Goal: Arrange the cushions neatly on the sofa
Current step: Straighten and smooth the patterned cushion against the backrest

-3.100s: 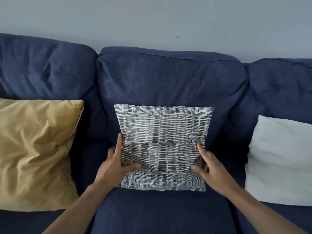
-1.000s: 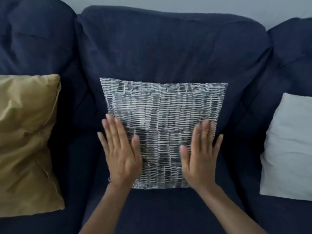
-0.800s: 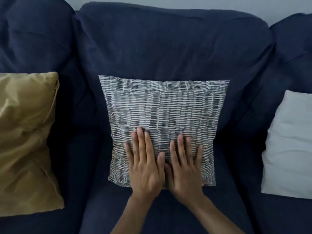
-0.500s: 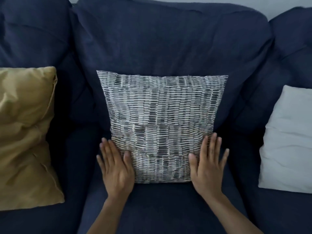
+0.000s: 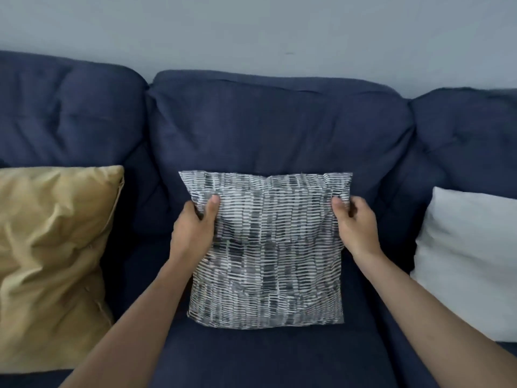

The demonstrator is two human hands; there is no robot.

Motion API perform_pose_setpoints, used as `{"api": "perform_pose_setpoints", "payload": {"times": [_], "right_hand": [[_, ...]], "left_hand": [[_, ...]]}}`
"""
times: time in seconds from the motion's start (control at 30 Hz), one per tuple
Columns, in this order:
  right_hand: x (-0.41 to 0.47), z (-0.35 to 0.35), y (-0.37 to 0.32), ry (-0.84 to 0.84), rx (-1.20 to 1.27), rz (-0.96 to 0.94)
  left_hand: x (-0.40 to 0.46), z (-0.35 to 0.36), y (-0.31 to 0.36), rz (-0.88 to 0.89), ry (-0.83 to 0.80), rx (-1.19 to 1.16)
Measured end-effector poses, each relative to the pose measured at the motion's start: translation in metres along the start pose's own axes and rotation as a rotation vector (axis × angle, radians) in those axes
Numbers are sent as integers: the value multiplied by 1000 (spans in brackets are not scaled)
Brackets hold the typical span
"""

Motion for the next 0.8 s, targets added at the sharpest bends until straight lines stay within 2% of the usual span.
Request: {"api": "perform_pose_setpoints", "payload": {"times": [0.2, 0.47, 0.6, 0.7, 0.8], "right_hand": [[11, -10, -4, 96, -23, 7], [-5, -11, 0, 74, 45, 79], [-58, -29, -37, 160, -227, -173], [-105, -14, -72, 0, -396, -379], [-138, 8, -92, -130, -575, -513]], "left_hand": [[8, -3, 20, 69, 40, 53], [6, -18, 13, 44, -26, 91], [-33, -42, 17, 117, -44, 303], [-76, -56, 22, 190, -55, 539], [-111, -69, 29, 186, -73, 669]]}}
Point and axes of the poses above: each hand's wrist, its own x-axis towards the middle knuckle, its own z-axis out of the palm, y = z × x, the point moved 6 cm from there along x, towards the middle knuckle, and after that the axes turned 14 degrees about -x, right-handed, at the moved point
